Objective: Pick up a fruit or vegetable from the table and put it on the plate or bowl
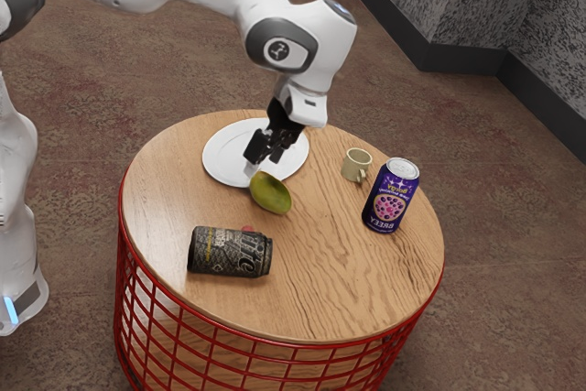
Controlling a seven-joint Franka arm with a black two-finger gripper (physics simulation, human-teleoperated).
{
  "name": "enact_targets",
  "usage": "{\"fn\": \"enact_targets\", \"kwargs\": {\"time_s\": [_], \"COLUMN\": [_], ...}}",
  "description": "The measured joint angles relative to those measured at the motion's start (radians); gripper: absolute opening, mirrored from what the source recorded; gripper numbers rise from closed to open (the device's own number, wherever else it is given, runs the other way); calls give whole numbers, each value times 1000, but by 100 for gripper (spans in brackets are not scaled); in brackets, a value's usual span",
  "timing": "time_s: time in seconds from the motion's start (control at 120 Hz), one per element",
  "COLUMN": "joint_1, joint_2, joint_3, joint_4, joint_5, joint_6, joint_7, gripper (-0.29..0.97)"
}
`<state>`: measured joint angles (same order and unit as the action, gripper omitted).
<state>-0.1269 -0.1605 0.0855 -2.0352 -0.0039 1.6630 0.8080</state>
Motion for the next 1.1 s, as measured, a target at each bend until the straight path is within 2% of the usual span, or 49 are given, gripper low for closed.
{"fn": "enact_targets", "kwargs": {"time_s": [0.408,1.1], "joint_1": [29,26], "joint_2": [60,110], "joint_3": [0,0], "joint_4": [21,23], "joint_5": [-15,-16], "joint_6": [47,94], "joint_7": [-28,191], "gripper": [68,68]}}
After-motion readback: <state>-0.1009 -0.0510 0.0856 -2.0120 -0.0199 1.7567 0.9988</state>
